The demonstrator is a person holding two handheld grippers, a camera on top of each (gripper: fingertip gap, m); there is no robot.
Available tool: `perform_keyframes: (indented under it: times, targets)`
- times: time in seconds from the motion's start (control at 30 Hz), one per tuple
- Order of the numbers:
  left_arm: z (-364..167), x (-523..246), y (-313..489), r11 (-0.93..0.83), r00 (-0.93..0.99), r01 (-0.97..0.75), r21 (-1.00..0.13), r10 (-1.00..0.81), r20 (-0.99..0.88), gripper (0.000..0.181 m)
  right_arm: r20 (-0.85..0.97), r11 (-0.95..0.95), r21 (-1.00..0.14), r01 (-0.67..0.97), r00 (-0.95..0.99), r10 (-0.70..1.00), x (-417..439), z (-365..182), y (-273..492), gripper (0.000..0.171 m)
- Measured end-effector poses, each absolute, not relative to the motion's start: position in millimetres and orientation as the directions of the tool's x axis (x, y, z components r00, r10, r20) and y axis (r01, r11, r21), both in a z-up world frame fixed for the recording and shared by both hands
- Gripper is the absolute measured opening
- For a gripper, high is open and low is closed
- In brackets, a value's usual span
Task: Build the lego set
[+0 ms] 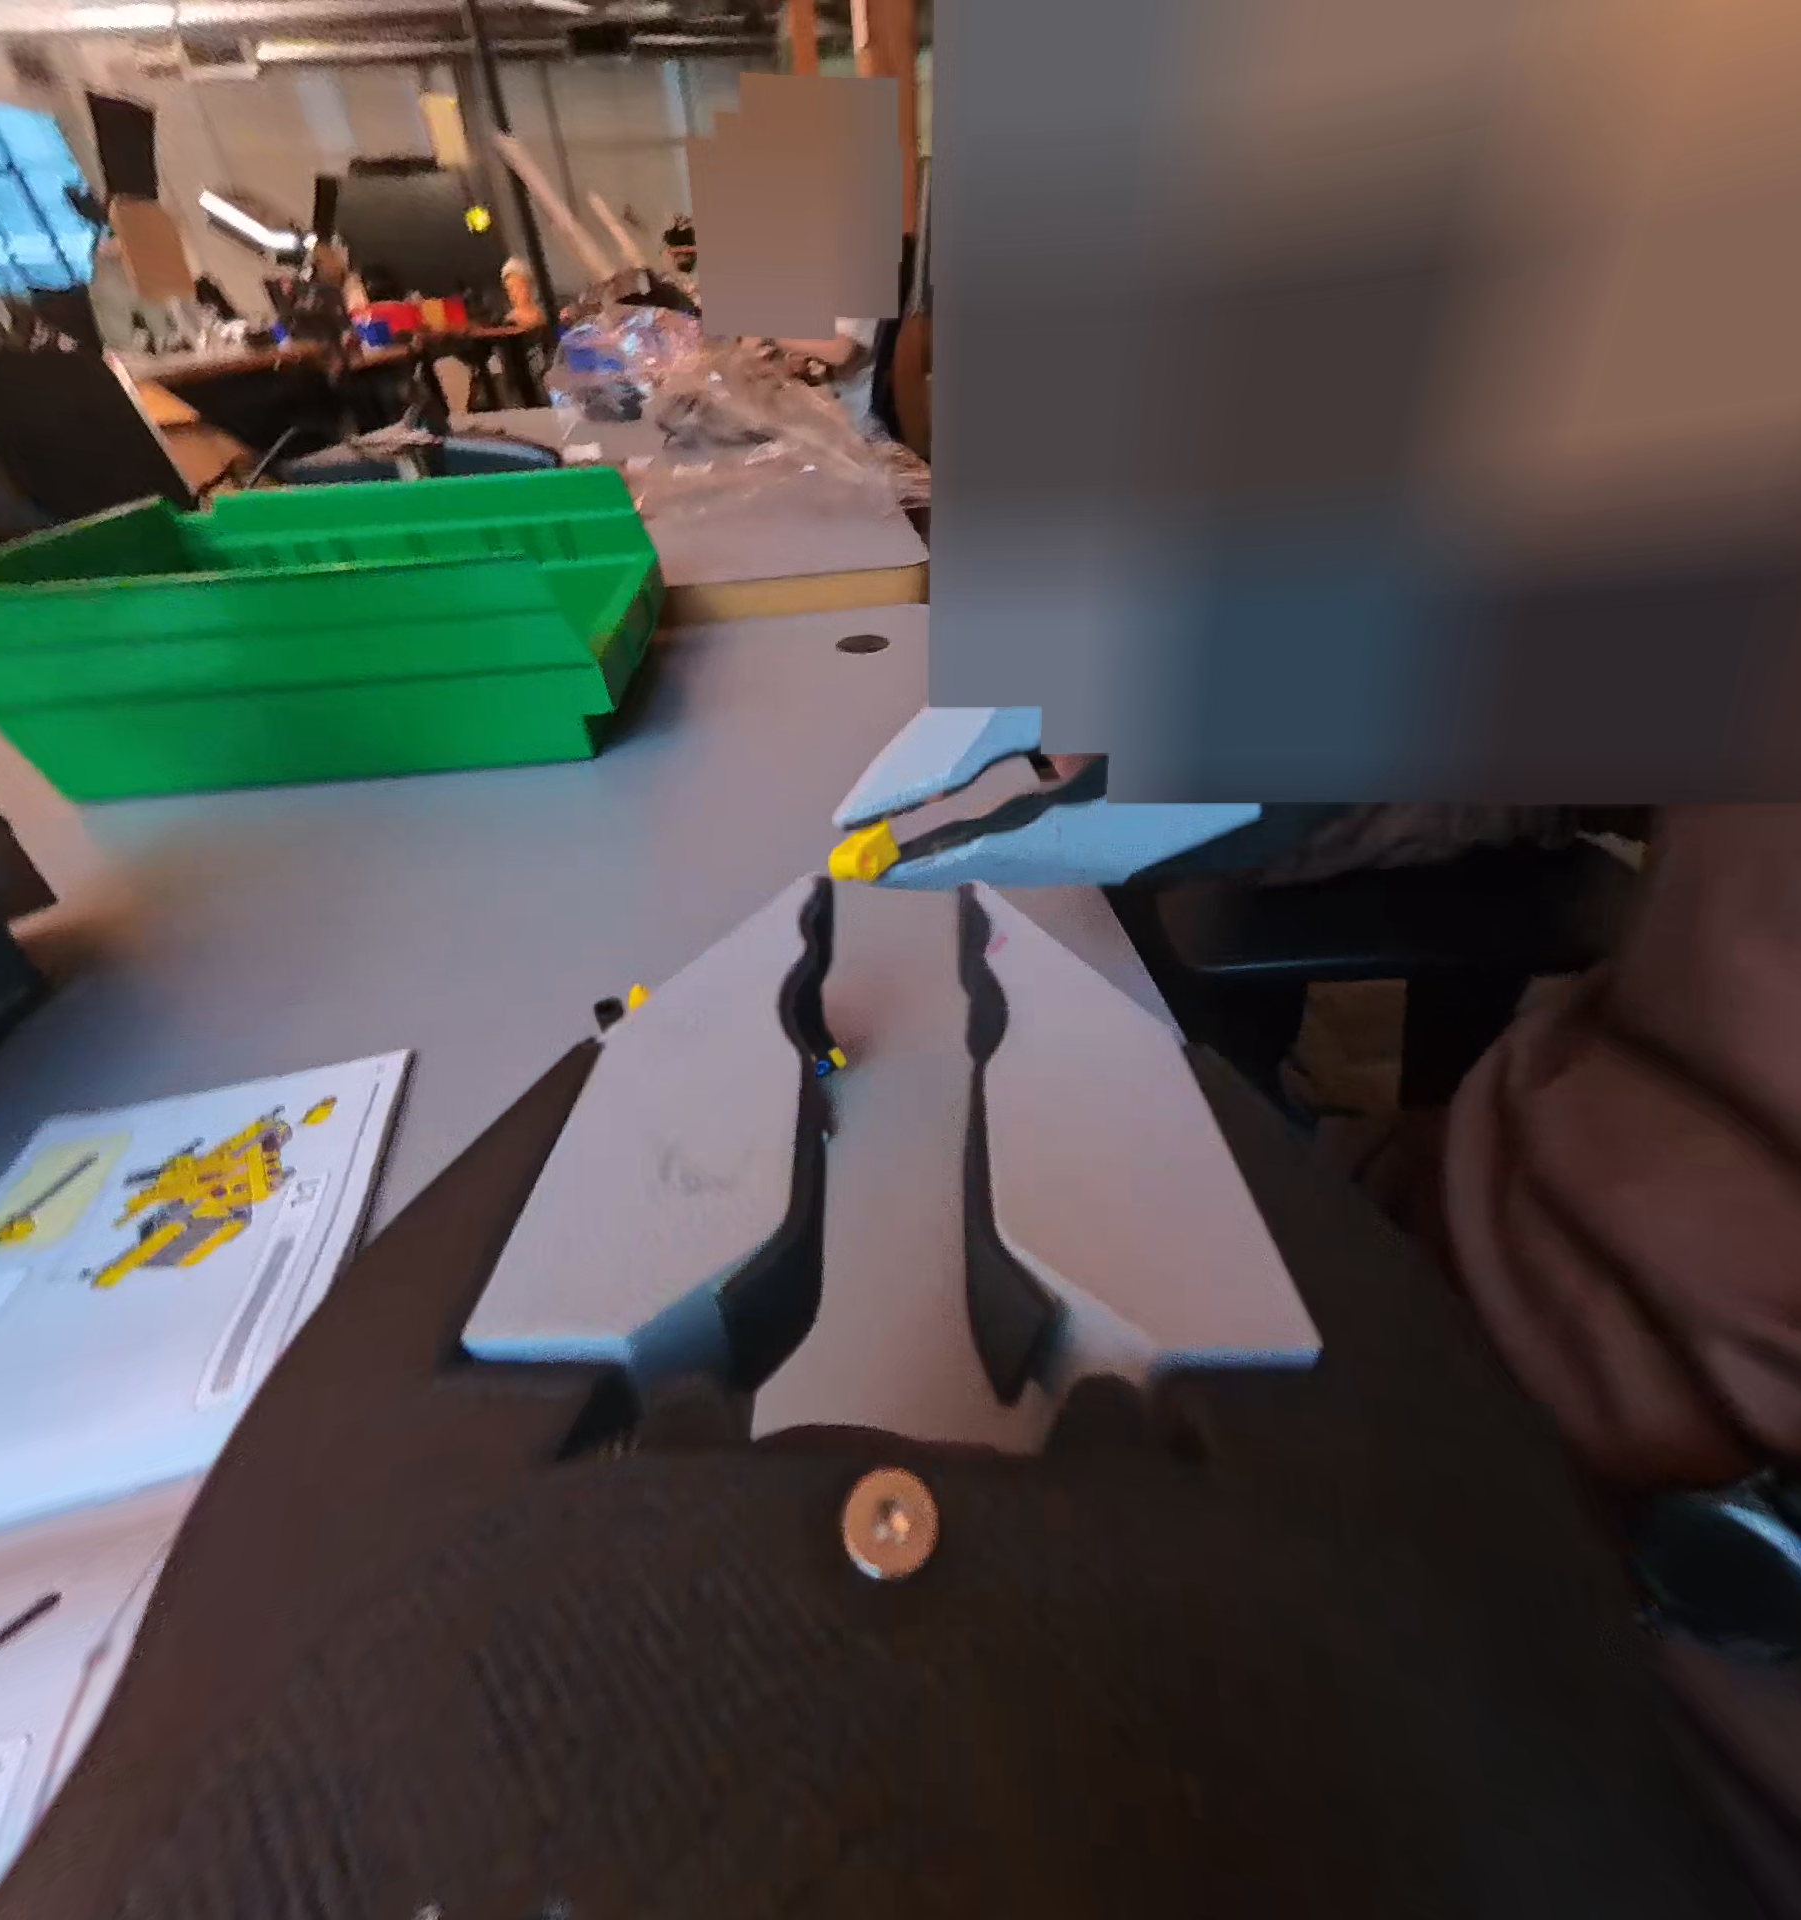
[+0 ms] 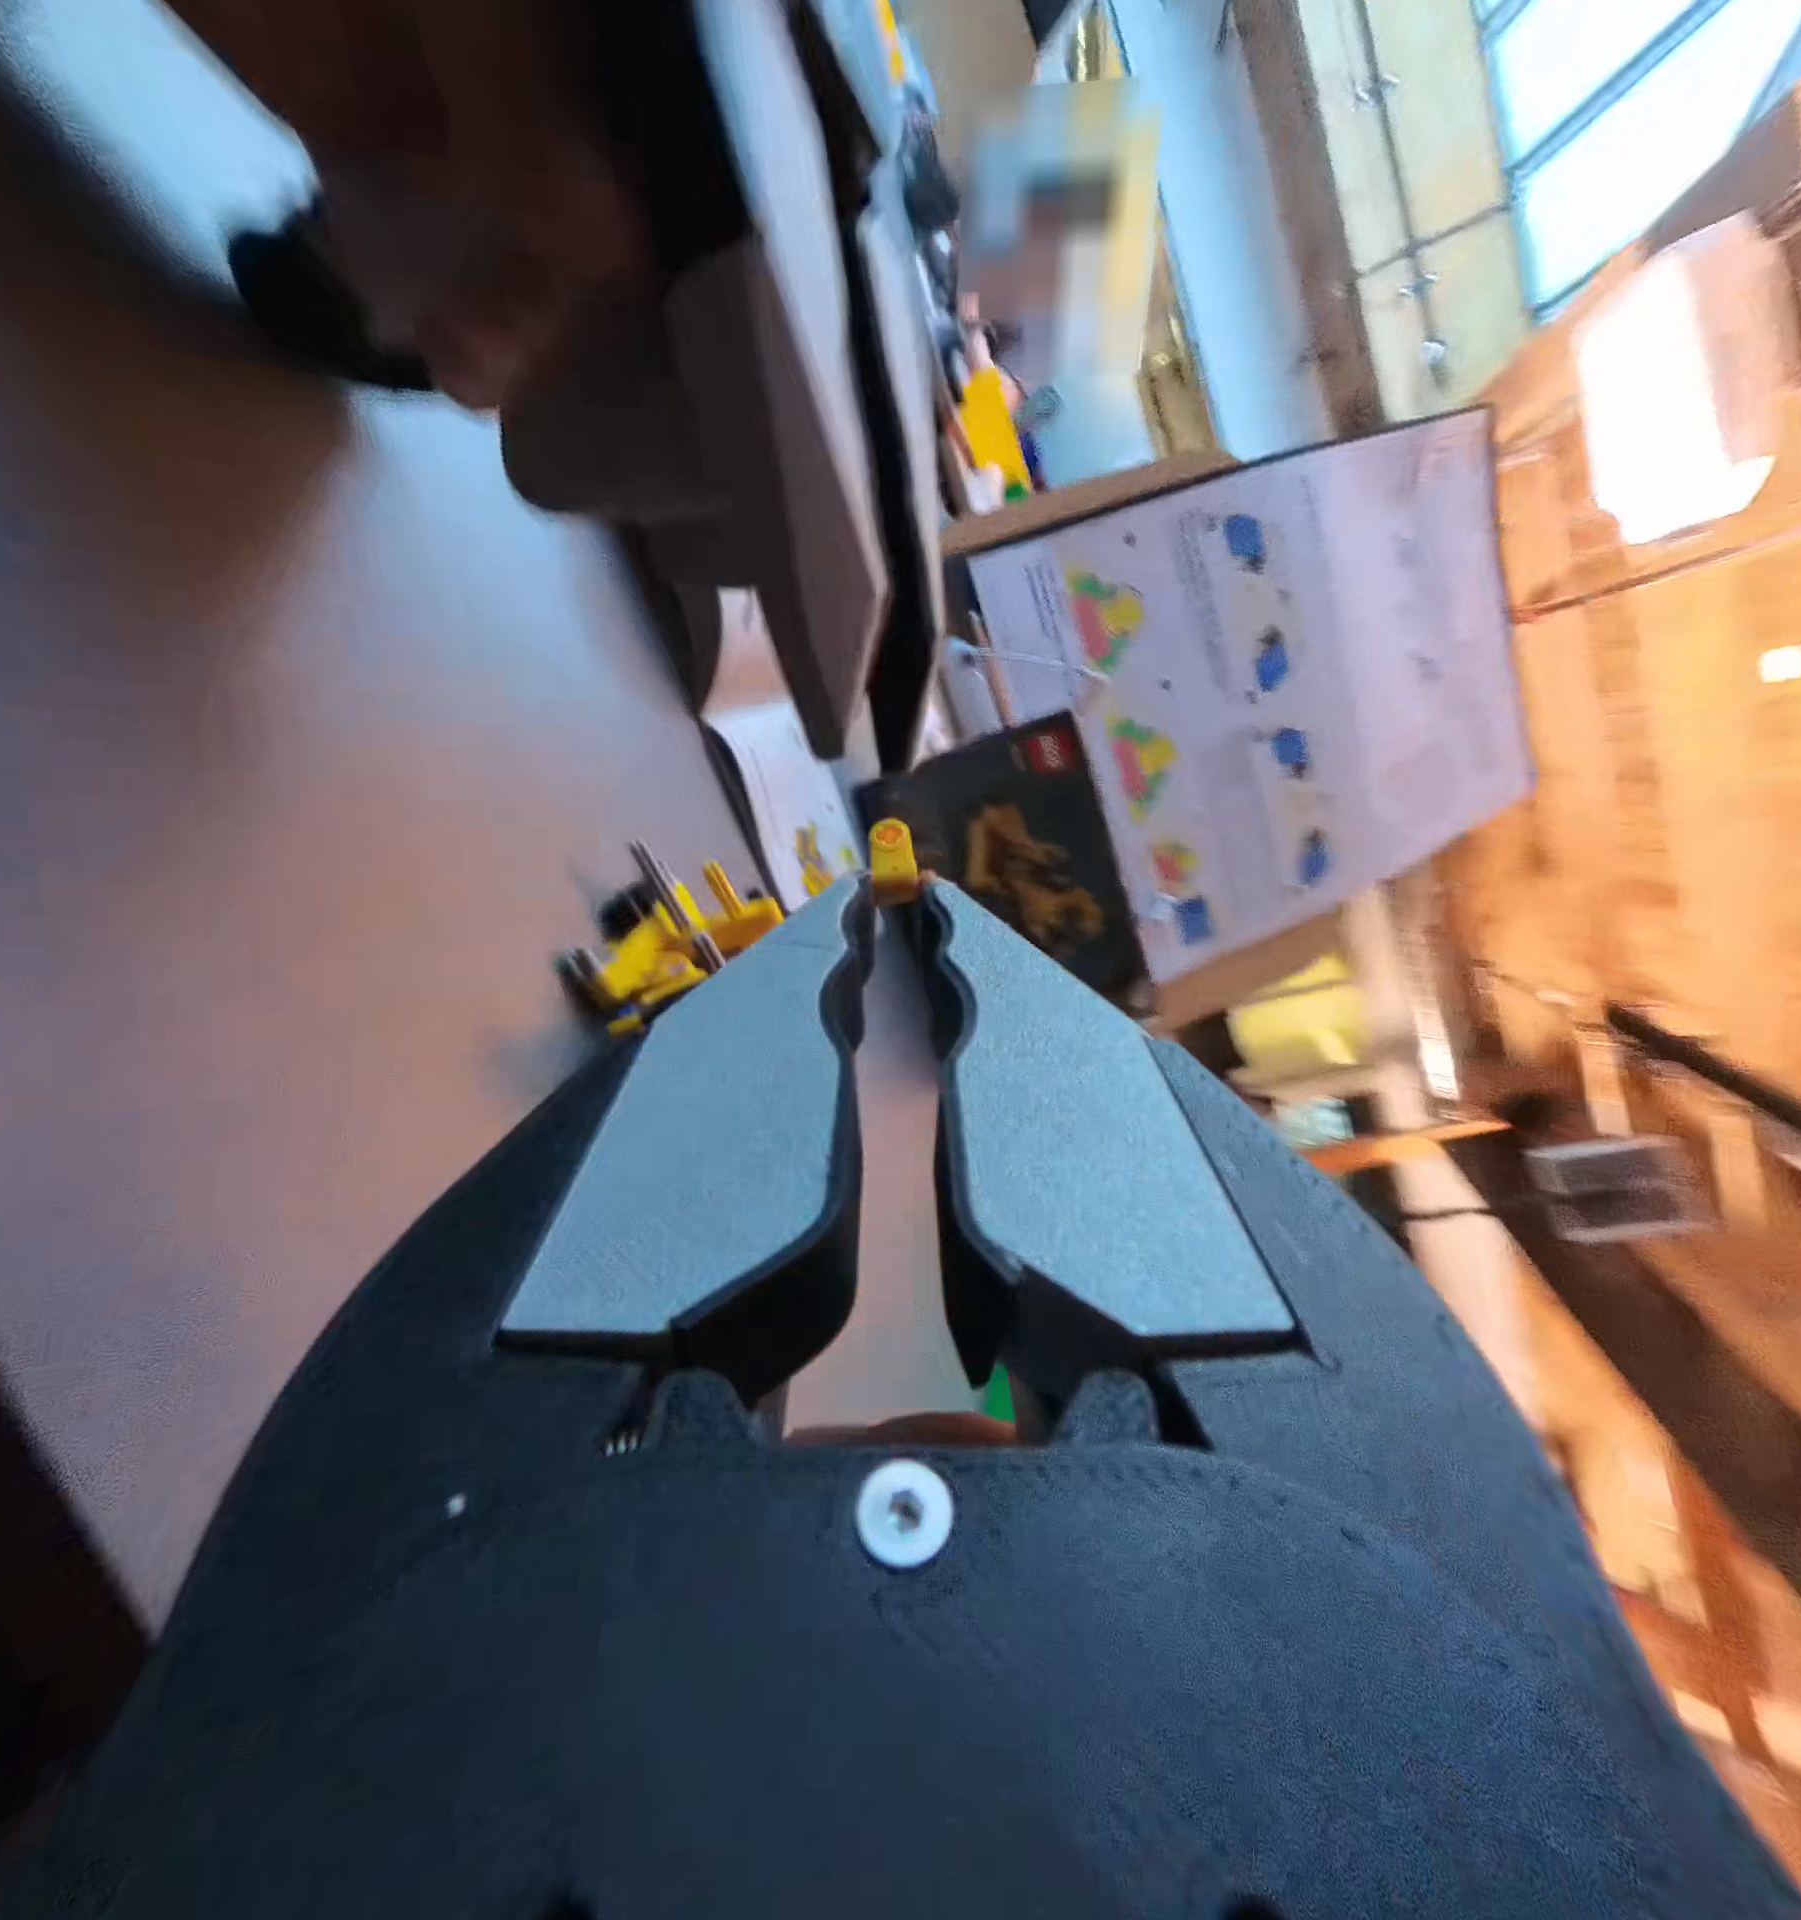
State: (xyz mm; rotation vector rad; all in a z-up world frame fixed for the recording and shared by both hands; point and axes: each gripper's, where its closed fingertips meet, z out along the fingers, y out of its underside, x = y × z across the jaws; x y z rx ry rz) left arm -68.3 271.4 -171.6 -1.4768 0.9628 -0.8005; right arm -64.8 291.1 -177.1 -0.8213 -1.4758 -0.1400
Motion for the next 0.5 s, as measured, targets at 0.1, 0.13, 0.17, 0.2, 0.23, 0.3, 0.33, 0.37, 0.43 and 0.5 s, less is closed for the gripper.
perform_keyframes:
  times: [0.1,0.13,0.17,0.2,0.23,0.3,0.33,0.37,0.43,0.5]
  targets:
    - [-174.9,-68.4,280.7,-0.122,0.490,-0.108,-0.987,-0.870,0.054,0.033,0.956,0.735,-0.282,0.617,0.113,0.272,-67.5,-185.8,297.7,0.004]
    - [-178.6,-67.6,283.1,-0.152,0.508,-0.118,-0.981,-0.858,0.072,0.035,0.961,0.737,-0.268,0.621,0.119,0.249,-68.9,-184.9,297.7,0.005]
    - [-182.7,-66.9,285.1,-0.175,0.525,-0.138,-0.975,-0.847,0.077,0.034,0.966,0.740,-0.255,0.622,0.130,0.223,-70.0,-182.2,297.3,0.004]
    - [-186.1,-66.1,286.1,-0.187,0.538,-0.159,-0.969,-0.840,0.073,0.032,0.969,0.740,-0.247,0.626,0.143,0.203,-70.7,-179.4,297.8,0.004]
    - [-187.4,-65.1,286.3,-0.185,0.544,-0.173,-0.967,-0.837,0.063,0.030,0.970,0.737,-0.242,0.631,0.147,0.193,-71.2,-178.4,299.0,0.004]
    - [-185.8,-65.6,288.7,-0.170,0.565,-0.174,-0.970,-0.824,0.043,0.025,0.974,0.730,-0.227,0.645,0.138,0.181,-72.8,-180.8,302.1,0.004]
    - [-184.1,-65.8,289.0,-0.165,0.569,-0.167,-0.972,-0.821,0.042,0.024,0.977,0.729,-0.213,0.651,0.130,0.169,-73.7,-182.4,303.0,0.004]
    - [-182.6,-66.2,288.9,-0.165,0.570,-0.159,-0.973,-0.820,0.046,0.022,0.980,0.728,-0.197,0.657,0.123,0.154,-74.7,-184.1,303.8,0.004]
    - [-182.3,-69.3,290.8,-0.178,0.586,-0.149,-0.973,-0.808,0.058,0.018,0.984,0.724,-0.175,0.667,0.114,0.134,-76.9,-186.6,304.1,0.004]
    - [-183.0,-71.1,291.7,-0.196,0.593,-0.139,-0.971,-0.802,0.077,0.013,0.986,0.730,-0.166,0.663,0.105,0.129,-79.6,-188.8,301.3,0.004]
